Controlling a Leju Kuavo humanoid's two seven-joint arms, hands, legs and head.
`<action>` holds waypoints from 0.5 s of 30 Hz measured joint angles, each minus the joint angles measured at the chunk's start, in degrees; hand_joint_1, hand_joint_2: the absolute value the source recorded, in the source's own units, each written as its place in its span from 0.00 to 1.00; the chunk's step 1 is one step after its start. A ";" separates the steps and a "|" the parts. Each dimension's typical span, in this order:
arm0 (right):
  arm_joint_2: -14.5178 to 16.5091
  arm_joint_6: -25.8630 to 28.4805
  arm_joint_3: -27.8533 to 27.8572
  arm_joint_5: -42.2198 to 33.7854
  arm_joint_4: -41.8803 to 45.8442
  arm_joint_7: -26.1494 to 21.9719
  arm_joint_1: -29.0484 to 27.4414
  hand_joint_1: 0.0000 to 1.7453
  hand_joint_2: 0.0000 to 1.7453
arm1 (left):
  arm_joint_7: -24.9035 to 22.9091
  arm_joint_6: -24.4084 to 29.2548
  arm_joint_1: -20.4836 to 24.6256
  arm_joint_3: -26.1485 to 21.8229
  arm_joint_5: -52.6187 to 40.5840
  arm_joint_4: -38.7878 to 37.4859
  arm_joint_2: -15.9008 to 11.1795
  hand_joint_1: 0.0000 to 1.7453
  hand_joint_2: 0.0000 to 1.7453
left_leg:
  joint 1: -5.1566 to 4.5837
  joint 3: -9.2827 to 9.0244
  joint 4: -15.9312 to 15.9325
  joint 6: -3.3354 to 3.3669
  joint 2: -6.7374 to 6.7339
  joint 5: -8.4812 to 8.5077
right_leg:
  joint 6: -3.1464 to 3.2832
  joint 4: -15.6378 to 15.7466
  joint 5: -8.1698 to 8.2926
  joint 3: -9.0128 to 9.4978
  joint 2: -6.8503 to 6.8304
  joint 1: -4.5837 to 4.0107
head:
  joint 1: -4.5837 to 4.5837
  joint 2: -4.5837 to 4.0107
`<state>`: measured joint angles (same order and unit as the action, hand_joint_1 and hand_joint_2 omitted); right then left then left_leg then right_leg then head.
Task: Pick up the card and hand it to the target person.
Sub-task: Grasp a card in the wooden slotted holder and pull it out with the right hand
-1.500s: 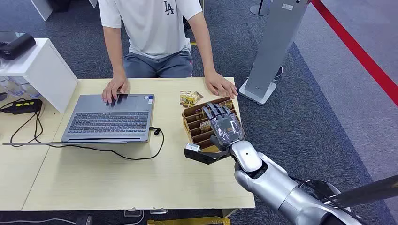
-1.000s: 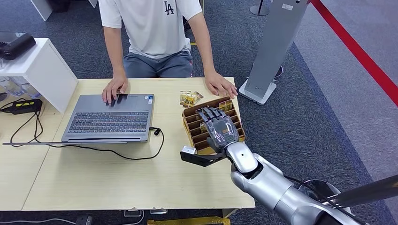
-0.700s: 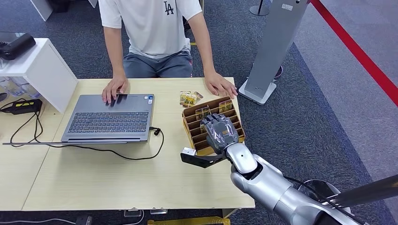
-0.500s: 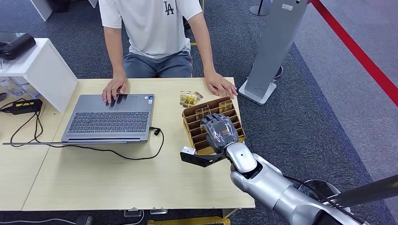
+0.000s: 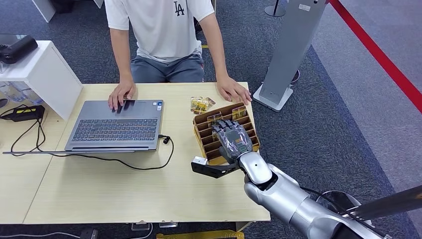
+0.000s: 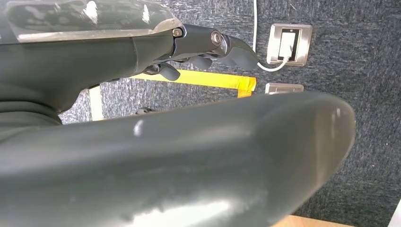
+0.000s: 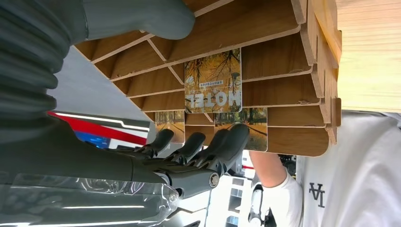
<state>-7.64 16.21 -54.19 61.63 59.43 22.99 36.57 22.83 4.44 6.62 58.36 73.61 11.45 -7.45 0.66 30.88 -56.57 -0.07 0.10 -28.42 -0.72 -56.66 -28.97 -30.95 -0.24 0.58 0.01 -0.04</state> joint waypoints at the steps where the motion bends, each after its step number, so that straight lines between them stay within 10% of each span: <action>1: -0.01 -0.01 -0.02 -0.08 0.00 0.04 0.05 0.27 1.00 | 0.00 0.00 0.00 0.00 0.00 0.00 0.00 0.00 0.00 | 0.00 0.00 0.00 0.00 0.00 0.00 | 0.00 0.00 0.00 0.00 0.00 0.00 | 0.01 0.00; 15: -0.01 -0.22 -0.09 -0.80 0.11 0.34 0.63 0.54 1.00 | -0.02 0.04 -0.14 0.00 0.00 0.00 0.00 0.00 0.00 | 0.00 -0.01 0.00 0.00 0.00 0.00 | 0.00 0.00 0.00 0.01 0.00 0.00 | -0.01 0.00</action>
<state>-7.65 15.99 -54.28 60.83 59.54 23.33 37.20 22.81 4.48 6.48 58.36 73.61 11.45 -7.45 0.66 30.87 -56.57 -0.07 0.10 -28.42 -0.72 -56.65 -28.97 -30.94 -0.24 0.58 0.00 -0.04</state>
